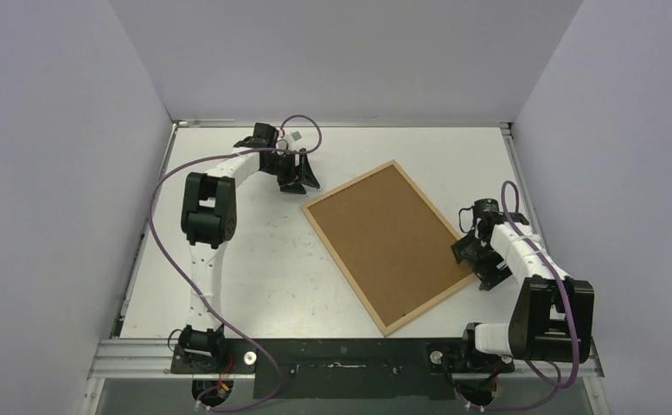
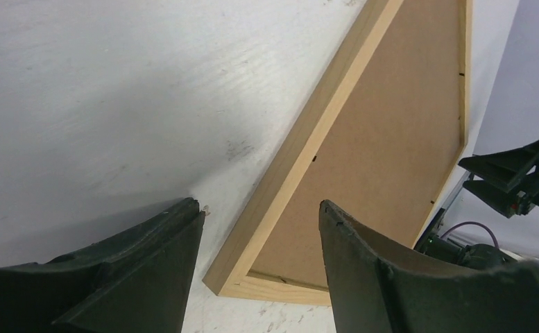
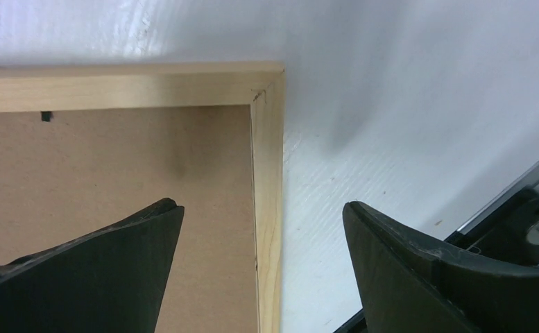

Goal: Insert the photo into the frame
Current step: Install the photo frame at the center of the board, then adjust the photo frame at the center of the board.

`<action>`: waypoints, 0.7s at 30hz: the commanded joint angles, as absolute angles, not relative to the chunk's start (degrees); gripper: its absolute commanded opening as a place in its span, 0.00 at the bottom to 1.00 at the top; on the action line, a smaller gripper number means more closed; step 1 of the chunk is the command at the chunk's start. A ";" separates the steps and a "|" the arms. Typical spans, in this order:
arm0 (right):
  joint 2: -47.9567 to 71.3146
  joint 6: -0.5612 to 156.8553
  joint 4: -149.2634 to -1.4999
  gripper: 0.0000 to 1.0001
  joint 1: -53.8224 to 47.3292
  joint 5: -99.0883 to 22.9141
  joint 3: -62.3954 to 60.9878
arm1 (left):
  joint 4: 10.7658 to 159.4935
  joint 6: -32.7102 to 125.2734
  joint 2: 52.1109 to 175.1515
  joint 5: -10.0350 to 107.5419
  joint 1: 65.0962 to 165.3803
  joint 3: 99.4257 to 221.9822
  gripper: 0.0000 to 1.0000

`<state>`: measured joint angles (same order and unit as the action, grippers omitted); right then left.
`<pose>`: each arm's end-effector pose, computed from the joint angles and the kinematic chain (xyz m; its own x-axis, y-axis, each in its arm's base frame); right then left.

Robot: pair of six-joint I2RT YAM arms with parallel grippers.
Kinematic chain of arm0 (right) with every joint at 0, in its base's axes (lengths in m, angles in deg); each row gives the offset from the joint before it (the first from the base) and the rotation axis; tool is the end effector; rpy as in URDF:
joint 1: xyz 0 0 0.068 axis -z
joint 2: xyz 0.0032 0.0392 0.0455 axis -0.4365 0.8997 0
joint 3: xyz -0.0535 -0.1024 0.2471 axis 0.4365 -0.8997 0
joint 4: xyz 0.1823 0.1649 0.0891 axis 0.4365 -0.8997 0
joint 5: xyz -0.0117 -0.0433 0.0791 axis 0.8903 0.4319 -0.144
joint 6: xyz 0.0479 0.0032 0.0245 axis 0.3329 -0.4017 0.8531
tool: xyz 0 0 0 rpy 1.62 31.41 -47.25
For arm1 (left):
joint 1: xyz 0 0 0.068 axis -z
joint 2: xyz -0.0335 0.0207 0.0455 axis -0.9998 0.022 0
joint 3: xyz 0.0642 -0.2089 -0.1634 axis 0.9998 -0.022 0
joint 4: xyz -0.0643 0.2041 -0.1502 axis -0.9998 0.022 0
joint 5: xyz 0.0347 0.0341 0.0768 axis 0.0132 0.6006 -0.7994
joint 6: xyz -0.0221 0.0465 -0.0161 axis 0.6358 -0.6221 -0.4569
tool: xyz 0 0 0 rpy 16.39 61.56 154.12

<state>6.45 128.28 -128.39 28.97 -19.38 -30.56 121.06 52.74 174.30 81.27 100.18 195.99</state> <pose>0.2089 -0.0181 0.1903 -0.4792 0.8497 -0.2199 0.8723 0.4889 -0.0118 0.4860 -0.1221 0.1425 -0.9645 -0.0441 -0.2605 0.1553 0.7032 -0.6938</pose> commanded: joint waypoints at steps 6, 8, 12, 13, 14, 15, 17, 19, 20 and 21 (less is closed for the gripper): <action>6.00 129.67 -116.47 0.90 31.50 -34.56 -37.37 | 118.79 52.35 172.69 82.44 101.48 191.14 0.59; 7.51 128.91 -113.02 0.87 31.76 -37.65 -38.51 | 118.90 52.54 172.29 82.54 101.57 190.14 0.57; 8.77 125.59 -109.02 0.86 31.78 -38.82 -37.77 | 118.95 52.76 170.77 79.73 102.08 186.60 0.51; 8.92 124.27 -108.17 0.85 31.85 -38.88 -37.23 | 118.96 52.85 170.30 79.00 102.23 185.49 0.50; 9.47 122.86 -107.52 0.85 31.84 -38.77 -36.40 | 118.72 52.97 169.89 78.57 102.31 184.29 0.48; 10.15 121.36 -107.07 0.84 31.80 -38.45 -35.50 | 118.40 53.10 169.52 78.40 102.42 183.06 0.46; 12.43 117.96 -105.78 0.84 31.78 -39.64 -33.16 | 118.18 53.24 168.49 78.00 102.72 180.50 0.43; 15.39 114.64 -106.64 0.83 31.42 -39.13 -29.69 | 117.94 53.33 166.90 77.81 102.76 177.55 0.40; 16.50 112.92 -106.51 0.82 31.14 -38.89 -28.32 | 117.61 53.53 165.96 77.56 102.80 175.48 0.38; 17.48 111.71 -106.55 0.82 30.89 -38.14 -26.68 | 117.51 53.78 164.93 77.06 102.80 173.98 0.36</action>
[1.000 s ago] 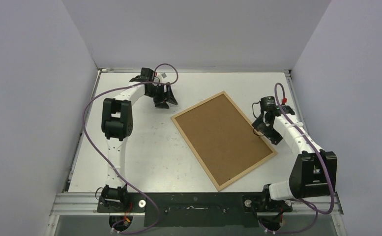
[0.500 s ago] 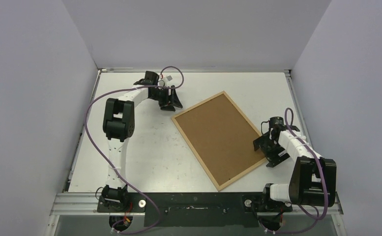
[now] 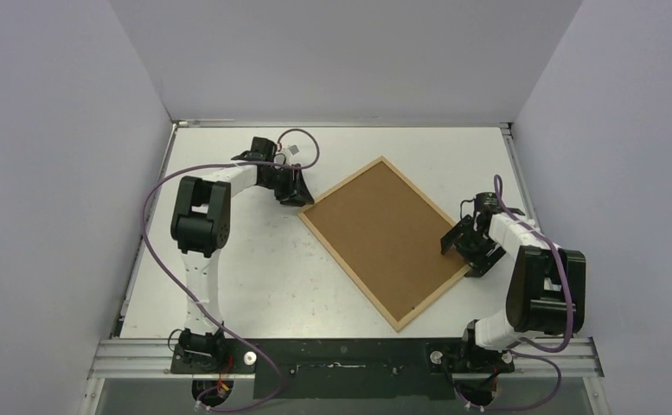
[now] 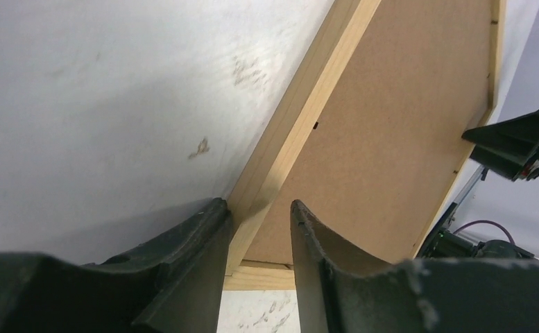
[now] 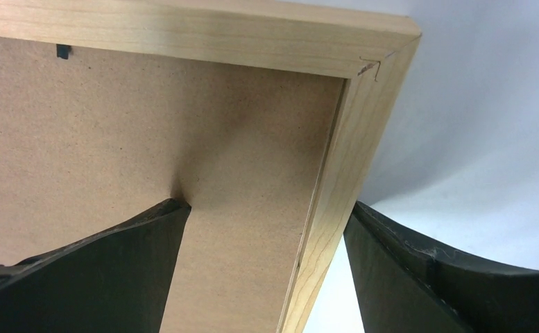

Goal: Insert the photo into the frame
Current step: Adjust the photo frame at the center of the board.

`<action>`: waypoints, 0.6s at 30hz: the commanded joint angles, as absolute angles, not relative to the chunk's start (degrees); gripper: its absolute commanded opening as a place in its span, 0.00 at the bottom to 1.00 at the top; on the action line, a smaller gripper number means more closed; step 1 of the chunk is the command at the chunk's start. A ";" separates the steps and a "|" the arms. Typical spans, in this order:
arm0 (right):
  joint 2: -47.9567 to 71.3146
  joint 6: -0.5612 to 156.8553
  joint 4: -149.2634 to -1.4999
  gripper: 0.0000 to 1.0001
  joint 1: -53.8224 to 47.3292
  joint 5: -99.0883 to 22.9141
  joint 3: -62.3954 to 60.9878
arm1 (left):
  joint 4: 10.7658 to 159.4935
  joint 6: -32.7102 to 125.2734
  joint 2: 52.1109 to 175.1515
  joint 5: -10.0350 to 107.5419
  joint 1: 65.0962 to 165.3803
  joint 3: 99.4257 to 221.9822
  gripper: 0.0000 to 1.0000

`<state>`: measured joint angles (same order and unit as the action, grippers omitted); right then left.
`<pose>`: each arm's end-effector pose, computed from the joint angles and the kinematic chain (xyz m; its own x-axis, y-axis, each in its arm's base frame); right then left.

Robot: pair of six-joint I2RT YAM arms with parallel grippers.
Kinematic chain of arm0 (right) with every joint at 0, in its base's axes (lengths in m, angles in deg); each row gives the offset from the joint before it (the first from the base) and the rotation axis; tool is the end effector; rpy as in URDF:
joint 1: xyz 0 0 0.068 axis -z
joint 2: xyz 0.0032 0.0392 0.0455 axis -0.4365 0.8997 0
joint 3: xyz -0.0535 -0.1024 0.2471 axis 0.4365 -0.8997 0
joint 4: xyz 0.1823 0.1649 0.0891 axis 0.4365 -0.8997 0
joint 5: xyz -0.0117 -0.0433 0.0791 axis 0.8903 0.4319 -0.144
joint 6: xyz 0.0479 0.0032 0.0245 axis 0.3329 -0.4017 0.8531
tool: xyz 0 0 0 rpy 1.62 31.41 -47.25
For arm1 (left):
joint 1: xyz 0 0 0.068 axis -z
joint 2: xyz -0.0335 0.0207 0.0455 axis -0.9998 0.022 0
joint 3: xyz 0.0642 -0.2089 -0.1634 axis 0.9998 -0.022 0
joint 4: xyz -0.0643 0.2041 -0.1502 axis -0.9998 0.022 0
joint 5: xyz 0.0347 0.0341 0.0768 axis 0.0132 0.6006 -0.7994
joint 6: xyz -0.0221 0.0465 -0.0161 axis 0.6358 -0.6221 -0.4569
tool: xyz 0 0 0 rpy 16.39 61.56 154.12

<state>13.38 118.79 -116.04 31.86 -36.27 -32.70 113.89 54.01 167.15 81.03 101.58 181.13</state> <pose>0.2321 -0.0207 0.1593 -0.5991 0.7998 -0.0390 0.7812 0.5945 0.1904 0.4479 -0.1258 0.1321 -0.9708 -0.0364 -0.2372 0.1438 0.7028 -0.6967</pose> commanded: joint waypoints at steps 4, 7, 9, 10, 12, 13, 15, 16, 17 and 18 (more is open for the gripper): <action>21.73 108.09 -104.81 0.82 30.09 -37.59 -23.09 | 117.30 54.70 160.96 75.53 103.34 167.84 0.30; 25.35 106.89 -103.07 0.83 29.31 -36.84 -21.16 | 117.20 55.33 157.62 74.11 104.94 162.33 0.27; 26.91 106.42 -102.52 0.83 28.99 -34.79 -19.58 | 117.40 55.48 155.29 72.72 106.58 158.84 0.26; 27.53 106.18 -101.94 0.84 28.88 -33.86 -18.93 | 117.78 55.73 154.22 71.98 107.49 157.26 0.26; 28.64 105.92 -100.98 0.84 28.79 -32.44 -17.45 | 117.70 56.52 152.04 71.68 109.21 154.47 0.25; 29.46 105.58 -100.64 0.84 28.78 -31.94 -16.34 | 117.08 57.00 150.90 71.60 110.10 152.93 0.25; 31.05 104.74 -99.80 0.84 28.79 -31.90 -14.33 | 115.21 58.07 148.85 72.16 111.50 150.01 0.25; 31.96 104.28 -98.97 0.84 28.78 -32.33 -13.46 | 113.98 58.76 147.62 72.66 111.96 148.60 0.25; 32.81 103.82 -98.10 0.84 28.78 -33.02 -12.72 | 112.70 59.55 146.78 73.09 112.31 147.10 0.25; 33.77 103.20 -96.86 0.84 28.74 -33.91 -11.95 | 111.17 60.49 145.74 73.43 112.64 144.92 0.25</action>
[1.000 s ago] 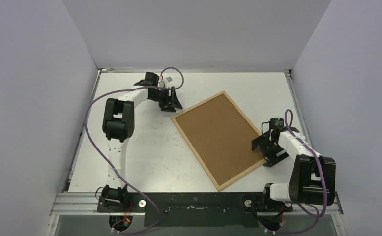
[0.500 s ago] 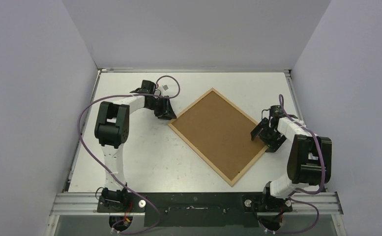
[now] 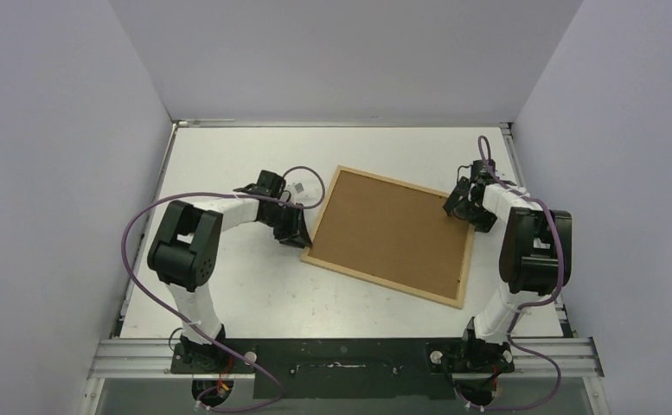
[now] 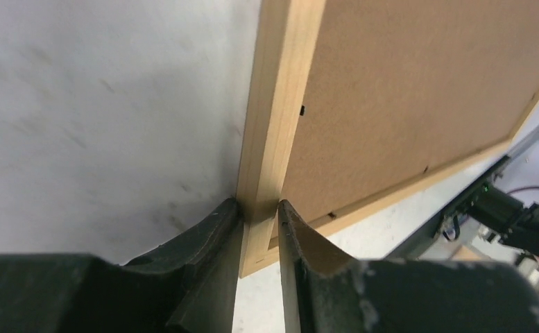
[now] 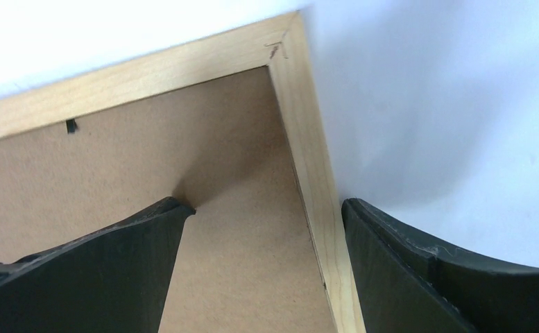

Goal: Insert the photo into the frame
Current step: Adjust the photo frame at the center of the board.

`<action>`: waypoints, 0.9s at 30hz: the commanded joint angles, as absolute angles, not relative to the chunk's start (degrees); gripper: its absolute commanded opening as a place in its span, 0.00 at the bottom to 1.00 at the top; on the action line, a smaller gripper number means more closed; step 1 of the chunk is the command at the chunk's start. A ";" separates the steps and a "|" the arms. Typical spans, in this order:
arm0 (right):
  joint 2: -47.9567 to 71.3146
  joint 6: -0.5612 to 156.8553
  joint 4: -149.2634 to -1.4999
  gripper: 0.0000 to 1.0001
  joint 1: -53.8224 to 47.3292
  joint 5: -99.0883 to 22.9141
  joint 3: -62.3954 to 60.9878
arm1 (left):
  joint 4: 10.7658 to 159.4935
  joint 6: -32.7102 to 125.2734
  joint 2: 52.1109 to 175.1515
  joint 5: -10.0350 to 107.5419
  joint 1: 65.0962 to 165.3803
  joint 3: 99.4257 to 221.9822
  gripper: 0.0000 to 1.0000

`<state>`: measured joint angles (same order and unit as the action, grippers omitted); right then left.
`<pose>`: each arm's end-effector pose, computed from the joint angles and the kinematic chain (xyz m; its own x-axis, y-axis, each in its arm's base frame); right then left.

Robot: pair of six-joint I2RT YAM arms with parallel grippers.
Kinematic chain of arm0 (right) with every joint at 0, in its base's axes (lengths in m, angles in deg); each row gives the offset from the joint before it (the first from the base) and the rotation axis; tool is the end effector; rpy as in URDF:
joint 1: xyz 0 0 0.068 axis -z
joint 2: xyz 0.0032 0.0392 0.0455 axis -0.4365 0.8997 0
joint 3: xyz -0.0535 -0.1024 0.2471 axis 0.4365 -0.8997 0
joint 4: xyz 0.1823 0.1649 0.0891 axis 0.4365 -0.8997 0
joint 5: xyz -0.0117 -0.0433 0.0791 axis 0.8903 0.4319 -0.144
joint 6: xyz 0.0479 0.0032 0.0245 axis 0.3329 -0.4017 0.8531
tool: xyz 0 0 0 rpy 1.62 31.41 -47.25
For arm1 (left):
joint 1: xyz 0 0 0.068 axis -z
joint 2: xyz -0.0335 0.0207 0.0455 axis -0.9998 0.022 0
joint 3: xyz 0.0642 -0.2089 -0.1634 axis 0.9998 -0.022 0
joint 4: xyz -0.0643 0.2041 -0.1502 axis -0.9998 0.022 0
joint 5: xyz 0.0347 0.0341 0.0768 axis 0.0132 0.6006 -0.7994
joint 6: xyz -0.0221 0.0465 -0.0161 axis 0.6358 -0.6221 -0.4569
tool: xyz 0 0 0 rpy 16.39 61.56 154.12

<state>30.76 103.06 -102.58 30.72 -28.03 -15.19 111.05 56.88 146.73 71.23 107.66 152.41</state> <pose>0.3365 -0.0300 0.1649 -0.7260 0.5888 -0.3553 0.5675 0.8048 0.1741 0.3334 -0.1335 0.1372 -0.9870 -0.0047 -0.1607 0.0904 0.8104 -0.5789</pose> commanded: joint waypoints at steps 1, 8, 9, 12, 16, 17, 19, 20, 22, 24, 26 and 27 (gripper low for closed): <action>34.79 102.68 -95.96 0.84 28.65 -34.83 -10.93 | 109.74 61.41 144.74 73.56 112.92 143.27 0.24; 38.71 100.06 -98.36 0.84 27.72 -27.87 -4.72 | 103.66 66.53 134.34 71.88 113.37 133.87 0.25; 38.38 100.27 -99.98 0.84 27.73 -25.29 -3.64 | 104.40 66.78 132.90 71.27 113.31 134.04 0.26; 35.00 101.91 -104.97 0.85 27.51 -16.89 -1.03 | 107.31 66.58 129.23 69.54 112.50 135.87 0.32; 30.52 104.39 -114.89 0.86 26.30 -10.30 3.61 | 107.53 66.54 127.14 71.30 109.21 138.50 0.45; 29.33 104.35 -117.17 0.86 24.53 -9.53 4.39 | 107.16 66.71 127.22 72.08 107.65 139.13 0.48; 26.86 104.30 -119.47 0.86 21.96 -9.66 4.70 | 106.56 67.18 128.28 73.57 105.35 140.34 0.51; 25.70 104.24 -120.04 0.86 20.16 -10.60 4.53 | 106.45 67.22 129.47 74.41 104.53 141.25 0.52; 23.86 104.64 -120.80 0.85 15.93 -13.98 3.76 | 107.03 66.70 132.61 75.98 103.60 144.30 0.53; 22.32 106.57 -120.71 0.83 11.35 -17.22 2.36 | 107.69 66.65 136.10 76.44 103.43 147.41 0.52; 20.64 109.41 -118.79 0.80 6.79 -21.29 0.28 | 107.64 67.27 139.42 77.29 103.49 150.42 0.51; 19.92 110.75 -117.10 0.79 4.65 -23.52 -0.91 | 107.48 67.89 140.84 77.58 103.50 151.61 0.51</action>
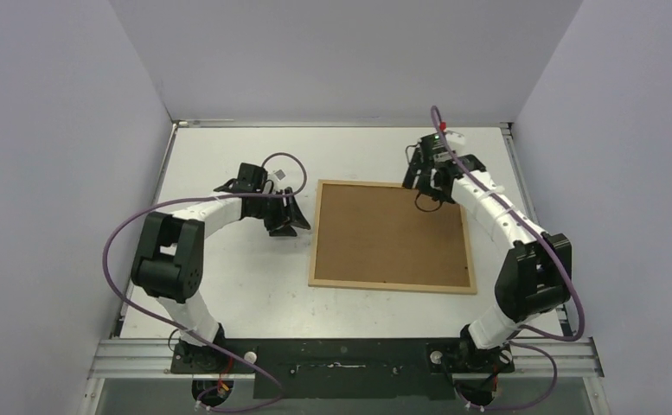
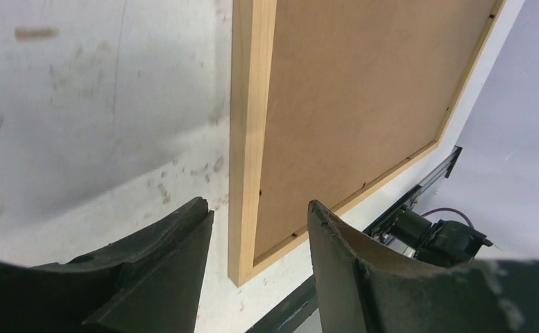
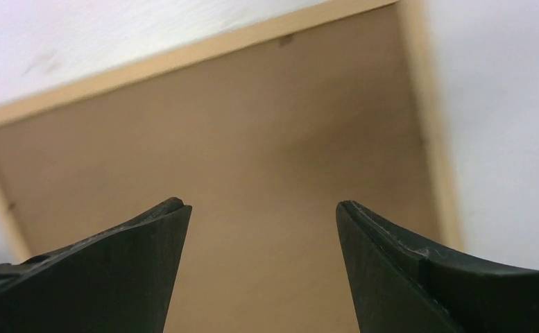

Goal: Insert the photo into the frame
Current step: Adjust the photo frame at the center of the board, then install the photo frame at the center of the board.

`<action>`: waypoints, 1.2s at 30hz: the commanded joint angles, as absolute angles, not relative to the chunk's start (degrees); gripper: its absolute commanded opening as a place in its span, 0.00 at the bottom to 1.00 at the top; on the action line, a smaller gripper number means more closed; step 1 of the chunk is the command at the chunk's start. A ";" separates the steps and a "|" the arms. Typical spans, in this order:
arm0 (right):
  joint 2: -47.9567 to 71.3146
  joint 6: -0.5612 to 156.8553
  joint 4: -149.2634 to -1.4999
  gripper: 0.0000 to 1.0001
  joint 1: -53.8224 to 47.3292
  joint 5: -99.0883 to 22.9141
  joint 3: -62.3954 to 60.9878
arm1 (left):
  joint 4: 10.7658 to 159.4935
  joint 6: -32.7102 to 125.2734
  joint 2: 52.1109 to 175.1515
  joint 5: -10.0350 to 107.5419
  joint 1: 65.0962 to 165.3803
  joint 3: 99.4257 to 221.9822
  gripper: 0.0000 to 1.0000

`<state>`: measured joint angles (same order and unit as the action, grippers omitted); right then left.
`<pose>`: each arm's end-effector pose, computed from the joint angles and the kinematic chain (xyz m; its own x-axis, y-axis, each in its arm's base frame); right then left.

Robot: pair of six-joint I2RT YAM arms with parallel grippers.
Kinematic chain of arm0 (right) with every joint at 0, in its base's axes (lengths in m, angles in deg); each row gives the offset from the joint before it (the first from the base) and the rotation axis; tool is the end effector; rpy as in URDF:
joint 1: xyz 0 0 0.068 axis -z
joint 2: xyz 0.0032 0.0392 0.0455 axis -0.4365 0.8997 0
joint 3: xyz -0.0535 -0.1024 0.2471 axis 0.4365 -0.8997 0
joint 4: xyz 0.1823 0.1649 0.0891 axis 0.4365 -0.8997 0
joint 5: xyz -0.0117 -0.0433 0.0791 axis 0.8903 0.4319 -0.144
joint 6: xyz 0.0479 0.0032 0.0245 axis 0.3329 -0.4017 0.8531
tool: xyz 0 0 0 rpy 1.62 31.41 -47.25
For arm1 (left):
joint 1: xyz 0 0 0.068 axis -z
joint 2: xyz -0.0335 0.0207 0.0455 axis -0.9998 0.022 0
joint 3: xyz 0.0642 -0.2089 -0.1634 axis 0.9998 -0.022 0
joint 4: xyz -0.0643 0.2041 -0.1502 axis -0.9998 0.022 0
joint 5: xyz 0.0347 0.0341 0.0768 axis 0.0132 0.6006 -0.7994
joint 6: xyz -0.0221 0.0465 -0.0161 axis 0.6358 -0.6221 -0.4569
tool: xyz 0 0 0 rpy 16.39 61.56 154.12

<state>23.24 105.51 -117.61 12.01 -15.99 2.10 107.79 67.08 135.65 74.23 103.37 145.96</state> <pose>0.3356 0.0737 0.2842 -0.7301 0.3801 -0.5679 0.3747 0.9176 0.1324 0.3155 -0.1028 0.1736 -0.9655 -0.2082 -0.1561 -0.0507 0.7391 -0.6717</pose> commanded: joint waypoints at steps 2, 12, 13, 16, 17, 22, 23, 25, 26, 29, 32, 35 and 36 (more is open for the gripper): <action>19.66 114.05 -115.70 0.78 0.30 -26.28 -2.02 | 106.80 68.67 143.18 78.83 103.50 153.70 0.50; 34.57 116.08 -118.77 0.60 -18.35 -25.92 9.20 | 113.88 68.12 152.03 80.31 103.42 161.70 0.32; 35.63 115.76 -117.53 0.59 -19.01 -26.55 9.21 | 113.64 68.40 152.67 80.75 103.52 161.54 0.30; 38.97 114.63 -115.89 0.56 -20.49 -28.76 10.31 | 113.68 68.78 154.24 80.50 103.51 160.63 0.26; 39.85 114.11 -115.31 0.55 -21.13 -29.38 10.86 | 113.69 68.85 154.85 80.48 103.51 160.16 0.24; 43.55 114.18 -115.63 0.59 -24.08 -28.55 12.83 | 114.57 68.49 156.71 80.24 103.46 159.25 0.20; 43.88 114.49 -115.99 0.59 -24.45 -27.94 13.10 | 114.72 68.76 156.99 80.11 103.43 159.10 0.19; 44.46 114.66 -115.99 0.59 -24.90 -27.41 13.08 | 114.79 69.96 157.22 79.48 103.42 158.58 0.18; 44.58 114.96 -115.83 0.59 -25.04 -27.43 12.79 | 114.75 70.21 157.29 79.35 103.42 158.17 0.18; 44.71 115.21 -114.35 0.57 -25.49 -28.11 11.38 | 114.94 70.99 157.80 79.08 103.26 157.02 0.17; 44.89 115.06 -114.10 0.57 -25.88 -28.00 10.61 | 115.13 71.63 158.57 79.07 103.24 156.63 0.16; 45.17 115.35 -113.13 0.57 -25.89 -28.24 9.64 | 115.09 71.97 158.82 78.78 103.24 156.45 0.16; 45.39 115.44 -113.20 0.57 -25.89 -27.89 9.78 | 115.14 71.97 158.96 78.67 103.31 156.41 0.15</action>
